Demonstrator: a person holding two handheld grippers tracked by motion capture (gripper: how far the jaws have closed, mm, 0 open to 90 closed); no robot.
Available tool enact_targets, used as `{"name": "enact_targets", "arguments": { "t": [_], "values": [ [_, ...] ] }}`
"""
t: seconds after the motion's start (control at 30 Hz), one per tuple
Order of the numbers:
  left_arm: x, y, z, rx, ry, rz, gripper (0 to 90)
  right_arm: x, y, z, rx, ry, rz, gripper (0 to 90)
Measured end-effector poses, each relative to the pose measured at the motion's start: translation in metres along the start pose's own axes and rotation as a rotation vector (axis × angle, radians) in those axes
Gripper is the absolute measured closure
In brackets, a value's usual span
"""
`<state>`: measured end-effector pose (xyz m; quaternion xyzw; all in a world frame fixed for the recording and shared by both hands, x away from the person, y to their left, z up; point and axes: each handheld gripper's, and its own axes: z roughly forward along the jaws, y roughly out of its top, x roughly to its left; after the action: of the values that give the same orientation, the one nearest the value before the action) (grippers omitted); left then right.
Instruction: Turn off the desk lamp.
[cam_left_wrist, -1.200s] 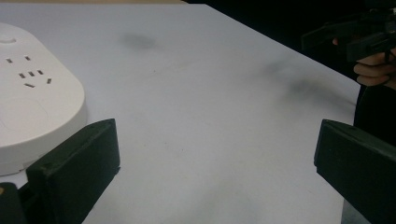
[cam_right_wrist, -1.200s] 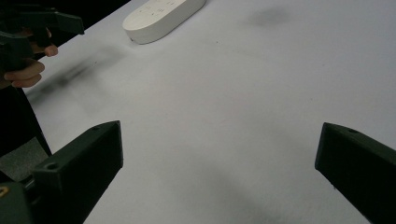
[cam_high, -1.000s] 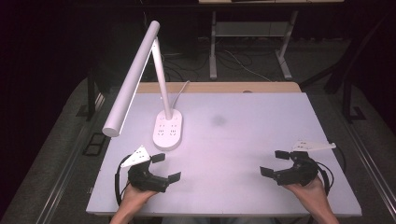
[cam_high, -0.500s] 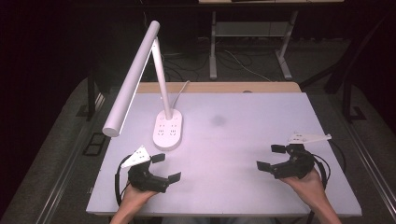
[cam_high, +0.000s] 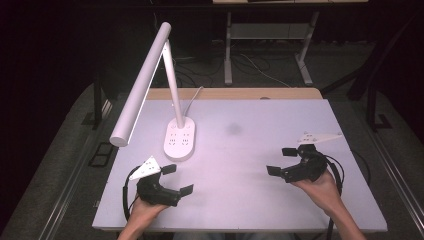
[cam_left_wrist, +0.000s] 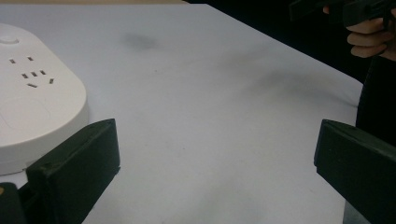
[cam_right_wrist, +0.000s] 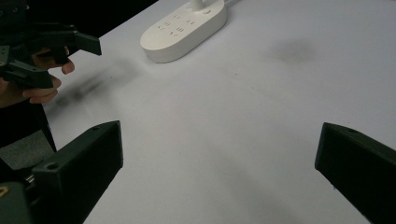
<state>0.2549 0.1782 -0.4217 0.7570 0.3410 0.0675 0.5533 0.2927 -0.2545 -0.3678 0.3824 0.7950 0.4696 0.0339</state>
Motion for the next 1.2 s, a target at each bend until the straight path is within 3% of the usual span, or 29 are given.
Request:
{"name": "enact_targets", "arguments": {
  "t": [0.57,1.2],
  "values": [
    [0.000,0.000,0.001,-0.003,-0.004,0.004,0.0,0.007,0.039,0.021,0.038,0.025,-0.049,0.9],
    [0.001,0.000,-0.001,-0.010,0.004,-0.005,0.0,0.015,0.078,0.061,0.080,0.047,-0.087,0.9]
  ]
}}
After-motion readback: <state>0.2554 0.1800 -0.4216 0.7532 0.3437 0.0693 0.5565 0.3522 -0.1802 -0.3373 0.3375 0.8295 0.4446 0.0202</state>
